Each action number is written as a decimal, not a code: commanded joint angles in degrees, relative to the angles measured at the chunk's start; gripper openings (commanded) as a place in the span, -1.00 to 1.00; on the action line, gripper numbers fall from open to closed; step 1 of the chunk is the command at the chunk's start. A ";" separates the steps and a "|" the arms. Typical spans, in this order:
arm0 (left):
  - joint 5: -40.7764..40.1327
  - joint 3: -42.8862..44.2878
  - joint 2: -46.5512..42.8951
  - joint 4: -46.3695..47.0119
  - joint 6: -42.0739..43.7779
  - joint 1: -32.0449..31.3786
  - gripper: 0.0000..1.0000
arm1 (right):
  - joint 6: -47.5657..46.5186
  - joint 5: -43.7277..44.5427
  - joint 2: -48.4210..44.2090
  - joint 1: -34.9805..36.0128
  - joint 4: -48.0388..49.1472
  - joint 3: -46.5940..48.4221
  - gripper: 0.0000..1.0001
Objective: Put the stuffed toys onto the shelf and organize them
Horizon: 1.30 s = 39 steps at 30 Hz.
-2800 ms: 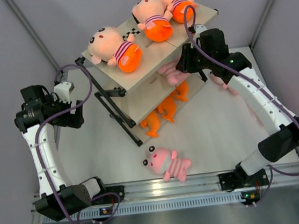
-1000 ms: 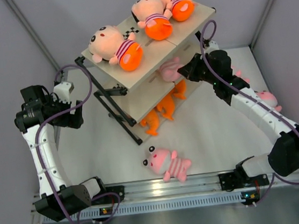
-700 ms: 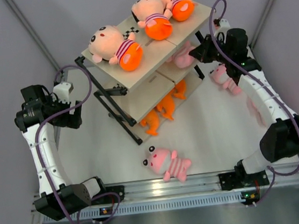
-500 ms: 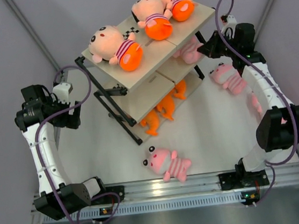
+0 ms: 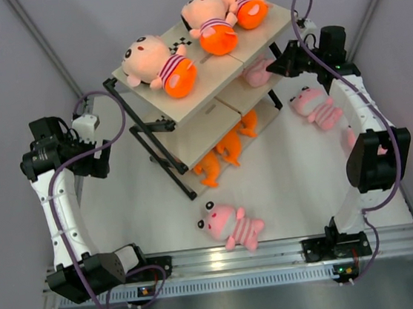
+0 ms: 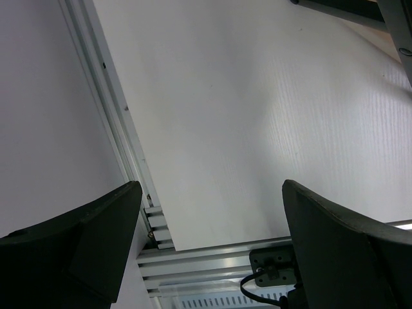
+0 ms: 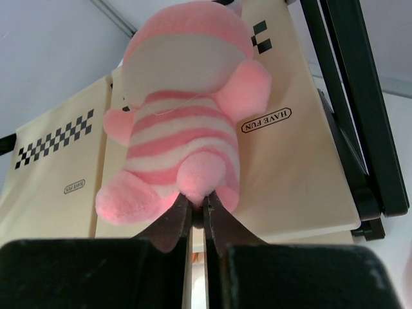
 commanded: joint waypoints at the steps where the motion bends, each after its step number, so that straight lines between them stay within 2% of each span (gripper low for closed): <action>1: -0.39 1.84 -0.31 1.44 -0.17 -0.13 0.93 | 0.25 0.26 0.87 -0.36 1.00 4.20 -0.83; 2: -0.39 1.58 -0.31 1.44 -0.17 -0.13 0.93 | 0.16 0.87 1.23 -0.36 0.21 4.81 -0.68; 3: -0.30 1.57 -0.39 1.44 0.00 -0.13 0.93 | -0.10 1.14 1.49 -0.36 -0.66 5.95 -0.24; 4: 0.05 1.49 -0.31 1.44 -0.09 -0.13 0.93 | -0.11 1.41 1.49 -1.31 -1.37 6.22 -0.03; 6: 0.40 1.22 -0.22 1.44 -0.09 -0.13 0.93 | 0.59 3.51 -0.08 -2.81 -2.52 5.27 0.17; 9: 0.93 0.87 -0.22 1.36 0.09 -0.13 0.93 | 3.31 7.64 -5.17 -4.92 -2.08 2.20 0.32; 14: 1.20 0.52 -0.22 1.44 0.18 -0.13 0.93 | 11.39 16.42 -17.63 -13.26 -0.76 -8.16 0.34; 16: 1.20 0.43 -0.22 1.44 0.27 -0.13 0.93 | 15.35 21.94 -20.38 -18.25 -1.20 -15.46 0.33; 18: 1.20 0.43 -0.04 1.44 0.44 -0.13 0.93 | 18.68 23.90 -21.45 -21.44 -0.24 -22.90 0.29; 22: 1.37 0.34 0.40 1.44 0.35 -0.13 0.92 | 20.29 22.41 -17.68 -27.15 1.61 -30.33 0.27; 27: 1.46 0.26 0.57 1.44 0.09 -0.13 0.92 | 20.63 21.10 -11.79 -27.69 6.79 -34.99 0.28; 39: 0.58 0.17 0.40 1.36 0.00 -0.13 0.92 | 23.27 18.46 0.78 -27.95 19.44 -33.77 0.16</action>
